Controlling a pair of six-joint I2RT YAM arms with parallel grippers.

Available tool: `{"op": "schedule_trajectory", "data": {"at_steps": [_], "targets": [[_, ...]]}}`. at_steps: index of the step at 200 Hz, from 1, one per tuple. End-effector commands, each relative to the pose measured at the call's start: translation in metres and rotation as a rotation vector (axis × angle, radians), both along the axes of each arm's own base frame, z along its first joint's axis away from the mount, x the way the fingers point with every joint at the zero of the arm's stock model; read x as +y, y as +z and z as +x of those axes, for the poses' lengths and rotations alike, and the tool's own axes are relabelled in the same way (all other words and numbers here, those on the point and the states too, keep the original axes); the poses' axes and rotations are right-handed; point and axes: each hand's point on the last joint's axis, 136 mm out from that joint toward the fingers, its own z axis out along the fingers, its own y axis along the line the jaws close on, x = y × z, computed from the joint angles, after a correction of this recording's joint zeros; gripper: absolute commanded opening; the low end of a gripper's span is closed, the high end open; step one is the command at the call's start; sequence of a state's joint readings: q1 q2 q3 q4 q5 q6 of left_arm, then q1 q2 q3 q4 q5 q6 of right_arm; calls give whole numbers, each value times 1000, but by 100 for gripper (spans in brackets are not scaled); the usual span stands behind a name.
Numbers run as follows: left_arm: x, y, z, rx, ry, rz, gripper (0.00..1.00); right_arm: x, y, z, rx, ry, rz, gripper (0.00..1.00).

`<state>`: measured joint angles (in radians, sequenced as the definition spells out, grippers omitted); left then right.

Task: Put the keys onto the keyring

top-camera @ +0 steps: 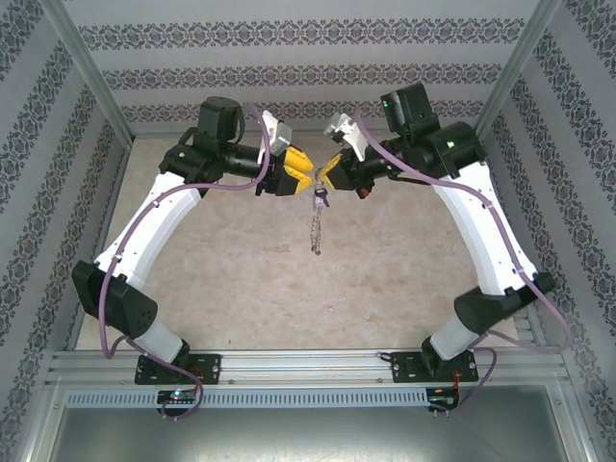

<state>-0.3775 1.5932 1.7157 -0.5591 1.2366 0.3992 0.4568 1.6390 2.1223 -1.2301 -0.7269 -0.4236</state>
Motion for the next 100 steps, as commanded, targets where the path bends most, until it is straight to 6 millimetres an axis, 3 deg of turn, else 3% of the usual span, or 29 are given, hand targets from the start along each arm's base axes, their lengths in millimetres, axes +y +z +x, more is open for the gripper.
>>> {"op": "schedule_trajectory", "data": {"at_steps": [1, 27, 100], "targets": [[5, 2, -5, -13, -16, 15, 40, -13, -23, -10, 41, 10, -189, 0], [6, -3, -10, 10, -38, 21, 38, -8, -28, -3, 21, 3, -266, 0], [1, -14, -15, 88, -108, 3, 30, -3, -19, -6, -3, 26, -243, 0]]}}
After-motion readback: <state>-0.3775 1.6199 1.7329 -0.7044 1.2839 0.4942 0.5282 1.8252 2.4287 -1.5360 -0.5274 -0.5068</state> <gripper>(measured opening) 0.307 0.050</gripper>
